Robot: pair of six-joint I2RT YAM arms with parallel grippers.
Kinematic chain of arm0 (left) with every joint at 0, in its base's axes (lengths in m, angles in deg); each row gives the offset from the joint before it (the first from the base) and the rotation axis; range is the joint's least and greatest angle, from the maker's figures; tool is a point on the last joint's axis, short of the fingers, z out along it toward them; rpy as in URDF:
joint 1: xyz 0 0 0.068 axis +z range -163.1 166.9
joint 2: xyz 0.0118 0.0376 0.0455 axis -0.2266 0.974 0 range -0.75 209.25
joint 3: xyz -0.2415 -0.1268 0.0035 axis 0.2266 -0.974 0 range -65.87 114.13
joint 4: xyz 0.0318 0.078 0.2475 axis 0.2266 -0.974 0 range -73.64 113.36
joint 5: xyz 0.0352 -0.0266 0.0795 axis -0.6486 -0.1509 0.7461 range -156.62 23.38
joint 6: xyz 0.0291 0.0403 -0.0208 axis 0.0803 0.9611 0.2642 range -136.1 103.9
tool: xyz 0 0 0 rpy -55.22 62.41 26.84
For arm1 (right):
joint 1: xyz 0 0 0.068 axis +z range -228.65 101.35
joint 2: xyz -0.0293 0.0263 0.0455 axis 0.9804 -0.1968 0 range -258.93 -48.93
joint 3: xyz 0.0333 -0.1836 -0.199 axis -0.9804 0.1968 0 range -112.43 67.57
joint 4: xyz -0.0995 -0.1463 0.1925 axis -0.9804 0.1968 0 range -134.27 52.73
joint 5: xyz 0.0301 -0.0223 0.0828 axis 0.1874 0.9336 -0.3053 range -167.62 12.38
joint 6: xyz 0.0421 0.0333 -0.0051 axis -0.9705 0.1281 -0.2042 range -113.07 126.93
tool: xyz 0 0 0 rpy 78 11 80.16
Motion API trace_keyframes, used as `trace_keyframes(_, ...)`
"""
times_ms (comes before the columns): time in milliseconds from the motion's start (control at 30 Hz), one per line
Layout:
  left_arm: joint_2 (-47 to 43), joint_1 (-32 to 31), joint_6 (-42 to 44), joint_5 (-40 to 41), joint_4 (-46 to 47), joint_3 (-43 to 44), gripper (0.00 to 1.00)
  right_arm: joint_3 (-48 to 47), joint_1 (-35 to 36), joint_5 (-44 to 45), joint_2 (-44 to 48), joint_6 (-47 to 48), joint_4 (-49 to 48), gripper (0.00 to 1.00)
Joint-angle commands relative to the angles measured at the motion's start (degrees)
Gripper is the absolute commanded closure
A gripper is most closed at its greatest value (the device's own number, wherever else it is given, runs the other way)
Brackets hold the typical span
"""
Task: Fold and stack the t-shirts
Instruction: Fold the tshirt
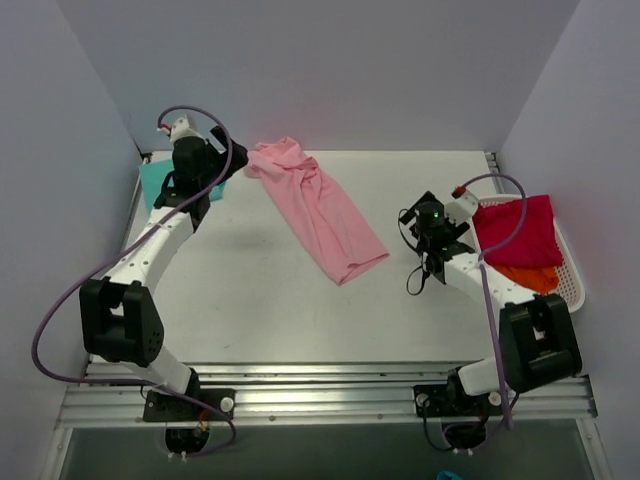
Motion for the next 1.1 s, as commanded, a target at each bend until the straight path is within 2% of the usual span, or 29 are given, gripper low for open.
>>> trace_keyframes(0,-3.09,-8.94,-3.44,2.94,6.26,-13.76,0.06,-1.19,0.23,-1.31,-3.95,1.75,-3.02,0.24)
trace_keyframes(67,-3.72,-14.55,-7.37,4.16,7.96,-20.78,0.06,-1.45,0.23,-3.76,-5.80,2.11,-3.99,0.24)
trace_keyframes(167,-3.55,-19.75,-12.12,6.88,14.37,-27.83,0.05,-1.45,0.31,-5.18,-9.15,2.46,-5.57,0.24)
trace_keyframes(300,0.30,-28.09,-16.01,8.73,18.34,-28.82,0.05,-1.27,0.40,-7.64,-12.75,2.38,-7.95,0.25)
trace_keyframes(433,4.01,-32.15,-17.77,9.18,19.57,-26.89,0.05,-1.80,0.40,-7.82,-14.25,2.55,-7.69,0.25)
trace_keyframes(733,8.41,-34.27,-18.91,6.64,21.24,-24.08,0.04,1.10,2.33,-10.55,-15.39,0.80,-10.15,0.27)
trace_keyframes(933,8.32,-34.80,-20.14,4.79,19.76,-24.25,0.00,2.15,5.23,-8.27,-14.69,0.27,-8.92,0.27)
trace_keyframes(967,8.06,-34.89,-20.67,4.87,18.97,-24.25,0.05,2.41,5.41,-8.00,-14.34,0.27,-8.66,0.27)
trace_keyframes(1067,6.83,-36.11,-21.46,6.45,14.93,-24.60,0.05,2.94,5.76,-7.47,-13.38,0.18,-8.04,0.27)
